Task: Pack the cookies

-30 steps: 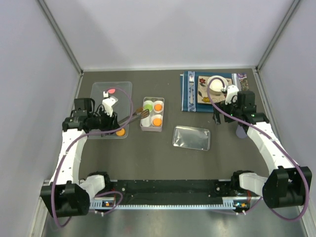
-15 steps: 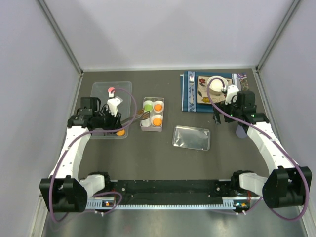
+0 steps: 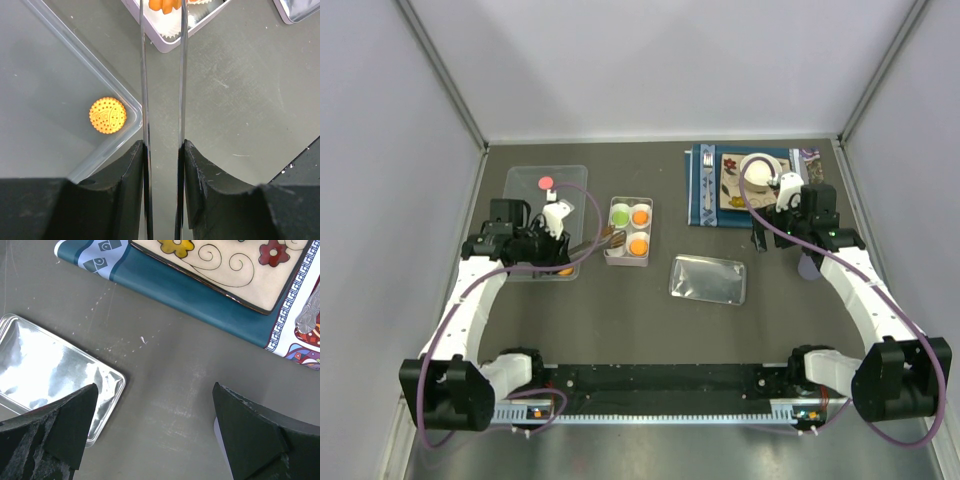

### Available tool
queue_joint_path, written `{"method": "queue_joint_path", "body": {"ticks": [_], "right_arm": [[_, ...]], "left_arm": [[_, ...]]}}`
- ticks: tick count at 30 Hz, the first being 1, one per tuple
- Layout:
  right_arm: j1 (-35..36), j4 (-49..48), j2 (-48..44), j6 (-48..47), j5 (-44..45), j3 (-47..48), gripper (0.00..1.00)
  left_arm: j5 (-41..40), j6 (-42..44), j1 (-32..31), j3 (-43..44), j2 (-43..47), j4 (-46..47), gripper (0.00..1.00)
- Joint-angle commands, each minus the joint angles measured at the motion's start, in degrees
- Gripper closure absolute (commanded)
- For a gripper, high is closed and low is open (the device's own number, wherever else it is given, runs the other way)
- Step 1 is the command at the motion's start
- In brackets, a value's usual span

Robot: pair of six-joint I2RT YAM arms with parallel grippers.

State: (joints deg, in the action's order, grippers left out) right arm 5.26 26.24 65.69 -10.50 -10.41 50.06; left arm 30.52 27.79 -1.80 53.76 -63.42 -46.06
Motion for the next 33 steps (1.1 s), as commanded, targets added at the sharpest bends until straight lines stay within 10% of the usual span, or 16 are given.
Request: {"method": "queue_joint_path", "body": {"ticks": [1, 33], "right_arm": [[1.0, -0.9, -0.2, -0.7, -0.7, 3.3, 0.01], [0.9, -0.8, 0.1, -0.7, -0.7, 3.3, 0.01]], "left_arm": [[0.2, 0.3, -0.5, -0.1, 0.5, 3.0, 1.0], [-1.3, 1.2, -1.0, -0.4, 0.0, 3.7, 0.64]]}}
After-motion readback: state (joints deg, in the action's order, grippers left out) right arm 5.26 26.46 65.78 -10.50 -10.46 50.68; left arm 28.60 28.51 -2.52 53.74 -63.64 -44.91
